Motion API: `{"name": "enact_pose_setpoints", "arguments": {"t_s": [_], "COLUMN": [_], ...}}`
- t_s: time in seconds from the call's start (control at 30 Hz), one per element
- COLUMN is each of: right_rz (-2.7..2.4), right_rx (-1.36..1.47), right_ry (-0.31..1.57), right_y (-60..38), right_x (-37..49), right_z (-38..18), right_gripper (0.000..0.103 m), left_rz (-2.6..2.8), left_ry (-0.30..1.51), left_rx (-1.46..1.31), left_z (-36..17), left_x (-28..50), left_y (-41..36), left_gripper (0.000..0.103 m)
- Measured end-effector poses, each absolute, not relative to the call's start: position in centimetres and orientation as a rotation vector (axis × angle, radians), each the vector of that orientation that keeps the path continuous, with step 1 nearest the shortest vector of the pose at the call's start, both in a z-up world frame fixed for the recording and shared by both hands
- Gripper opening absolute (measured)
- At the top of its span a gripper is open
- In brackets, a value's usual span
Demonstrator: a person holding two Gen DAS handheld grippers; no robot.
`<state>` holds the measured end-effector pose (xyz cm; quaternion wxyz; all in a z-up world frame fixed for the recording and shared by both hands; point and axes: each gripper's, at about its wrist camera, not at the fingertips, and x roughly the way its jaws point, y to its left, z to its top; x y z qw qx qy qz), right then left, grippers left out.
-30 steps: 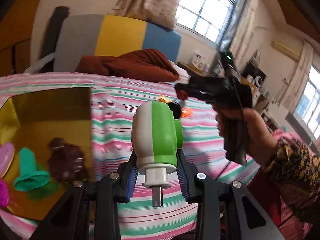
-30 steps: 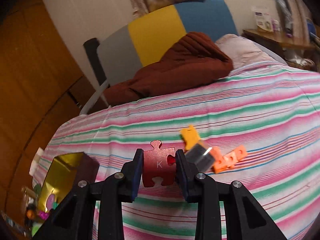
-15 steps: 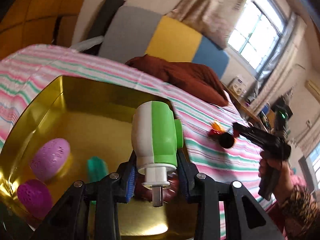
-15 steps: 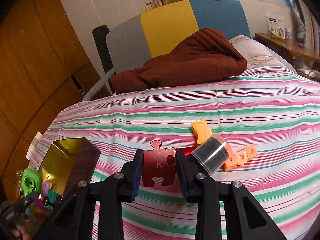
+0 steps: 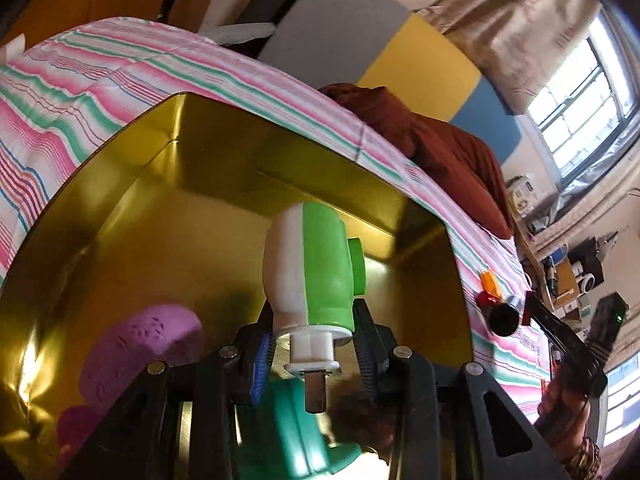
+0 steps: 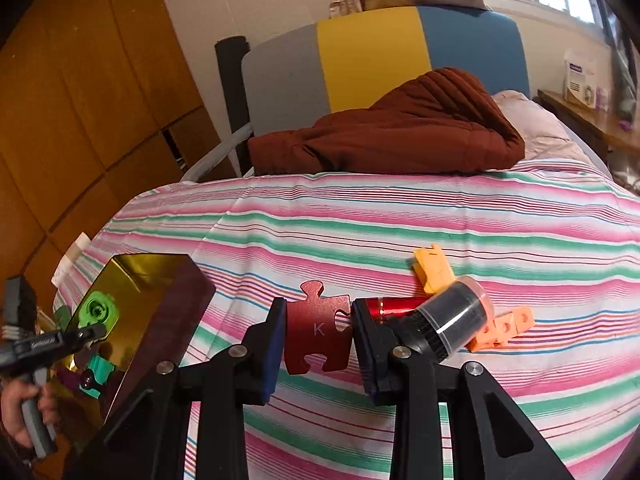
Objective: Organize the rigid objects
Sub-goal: 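Carry the plug into the gold tray and release it while the right gripper holds the puzzle piece, then lower the red puzzle piece into the gold tray and open the right gripper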
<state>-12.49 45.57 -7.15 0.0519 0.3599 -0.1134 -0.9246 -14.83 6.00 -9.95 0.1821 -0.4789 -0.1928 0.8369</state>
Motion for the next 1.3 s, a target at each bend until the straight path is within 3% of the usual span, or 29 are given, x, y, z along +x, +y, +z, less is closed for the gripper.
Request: {"name": "enact_pose_setpoints", "arguments": {"t_s": [0.53, 0.9, 1.3], "right_rz": [-2.793, -2.744, -2.614], "right_rx": [1.111, 1.101, 1.139], "right_ry": [-0.268, -0.219, -0.207], "right_y": [44.3, 42.8, 37.7], "right_x": [-12.7, -12.5, -12.7], "right_z": [-7.5, -7.4, -6.2], "right_gripper": [0.033, 0.033, 0.033], "left_rz": [2.529, 2.560, 2.494], "left_ry": [-0.537, -0.348, -0.278], "left_rx": [-1.258, -1.105, -1.121], "left_z": [-8.8, -7.6, -7.9], "left_x": [-12.6, -6.0, -4.0], "left_y": [4.2, 7.1, 8.0], "left_gripper": [0.045, 0.046, 0.046]}}
